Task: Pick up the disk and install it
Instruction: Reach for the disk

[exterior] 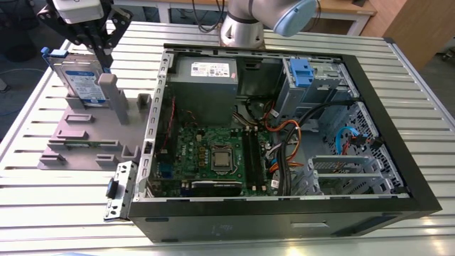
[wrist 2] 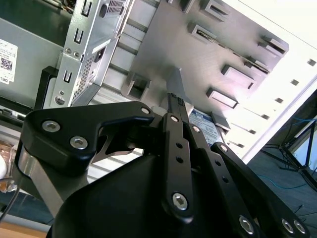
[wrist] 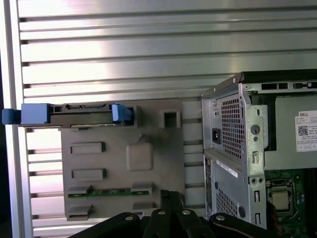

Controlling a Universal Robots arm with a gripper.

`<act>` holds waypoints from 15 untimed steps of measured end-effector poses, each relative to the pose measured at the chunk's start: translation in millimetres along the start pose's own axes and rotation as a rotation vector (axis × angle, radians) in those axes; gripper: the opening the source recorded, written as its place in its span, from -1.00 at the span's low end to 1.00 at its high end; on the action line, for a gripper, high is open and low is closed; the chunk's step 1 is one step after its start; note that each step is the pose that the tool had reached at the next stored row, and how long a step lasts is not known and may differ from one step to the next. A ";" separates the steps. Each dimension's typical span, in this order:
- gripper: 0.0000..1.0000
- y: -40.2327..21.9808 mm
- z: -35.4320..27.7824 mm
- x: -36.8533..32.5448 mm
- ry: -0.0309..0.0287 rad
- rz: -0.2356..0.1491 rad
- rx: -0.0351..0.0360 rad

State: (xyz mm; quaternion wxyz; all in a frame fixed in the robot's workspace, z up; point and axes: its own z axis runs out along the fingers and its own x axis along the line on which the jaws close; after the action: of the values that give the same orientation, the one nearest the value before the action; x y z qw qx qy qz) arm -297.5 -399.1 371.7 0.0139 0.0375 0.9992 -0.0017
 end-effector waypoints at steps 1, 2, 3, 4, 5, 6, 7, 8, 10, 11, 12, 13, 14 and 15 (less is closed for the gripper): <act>-0.79 0.0 0.0 0.3 0.0000 0.000 0.0000; -0.79 -0.1 0.0 0.6 0.0000 0.000 0.0000; -0.79 -0.1 0.0 1.0 0.0000 0.000 0.0000; -0.79 -0.1 0.0 1.3 0.0000 0.000 -0.0001; -0.79 -0.1 0.0 1.6 -0.0001 0.000 -0.0001; -0.79 -0.2 0.0 1.9 0.0000 0.000 0.0000; -0.79 -0.2 -0.1 2.1 0.0000 0.000 0.0000; -0.79 -0.2 -0.1 2.4 0.0000 0.000 0.0000; -0.79 -0.2 0.0 2.7 0.0000 0.000 0.0000; -0.79 -0.2 0.0 2.9 0.0000 0.000 0.0000; -0.79 -0.2 0.0 3.0 0.0000 0.000 -0.0001; -0.79 -0.2 0.0 3.2 0.0000 0.000 0.0000; -0.79 -0.2 0.0 3.4 0.0000 0.000 0.0000; -0.79 -0.3 0.0 3.5 0.0000 0.000 -0.0001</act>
State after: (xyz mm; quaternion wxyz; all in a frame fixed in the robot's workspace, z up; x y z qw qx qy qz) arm -301.1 -399.1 371.6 0.0140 0.0375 0.9992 -0.0016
